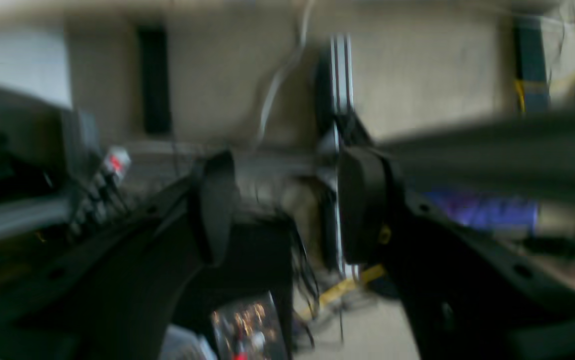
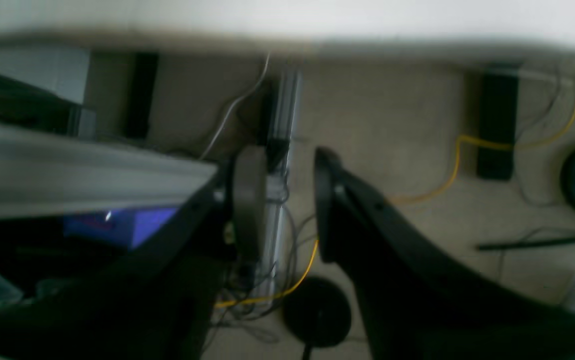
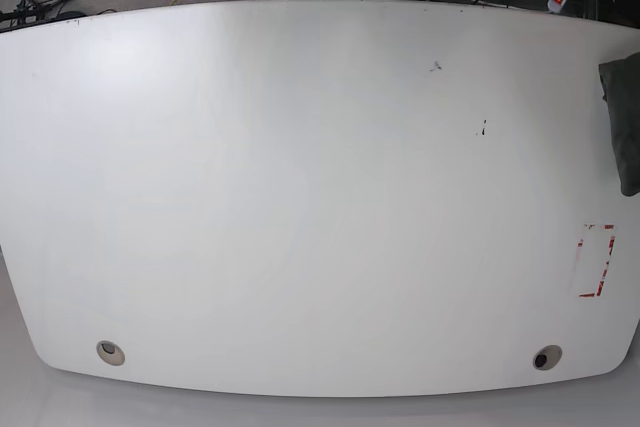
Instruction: Fold the T-shirt properly
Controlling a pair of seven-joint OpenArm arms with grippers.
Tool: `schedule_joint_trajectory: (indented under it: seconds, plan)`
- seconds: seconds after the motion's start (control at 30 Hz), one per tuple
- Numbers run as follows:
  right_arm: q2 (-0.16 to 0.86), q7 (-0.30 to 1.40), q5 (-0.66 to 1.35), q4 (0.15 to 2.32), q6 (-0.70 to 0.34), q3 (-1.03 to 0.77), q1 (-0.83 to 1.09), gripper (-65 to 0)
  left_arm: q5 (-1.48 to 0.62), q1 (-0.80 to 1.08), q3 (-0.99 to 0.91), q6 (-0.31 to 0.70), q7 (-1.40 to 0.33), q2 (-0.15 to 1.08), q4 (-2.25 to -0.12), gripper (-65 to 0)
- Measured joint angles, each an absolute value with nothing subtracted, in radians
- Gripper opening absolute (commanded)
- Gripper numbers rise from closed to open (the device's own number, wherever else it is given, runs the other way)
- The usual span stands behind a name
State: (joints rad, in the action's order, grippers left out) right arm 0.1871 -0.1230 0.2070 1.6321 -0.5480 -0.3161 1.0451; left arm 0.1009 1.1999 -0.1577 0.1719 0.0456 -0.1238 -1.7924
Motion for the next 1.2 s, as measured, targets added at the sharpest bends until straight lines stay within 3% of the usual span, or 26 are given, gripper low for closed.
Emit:
schedule_joint_trajectory:
  seconds: [0.33,0.83,1.2]
  plan:
    - [0.21,-0.13,0.208,1.335,-0.542,-0.191,0.985,-49.6,0.097,0.994,-0.159,0.168,0.058,-0.077,-1.46,-34.4]
    - [0.188,-0.135,0.044,0.864,-0.54,-0.156,0.605,-49.3,0.097,0.599,-0.162,0.168,0.063,0.007,-0.87,-34.4]
    - [0.183,-0.131,-0.065,0.57,-0.445,-0.156,0.381,-49.3,0.1,0.282,-0.161,0.17,0.065,0.057,-0.41,-34.4]
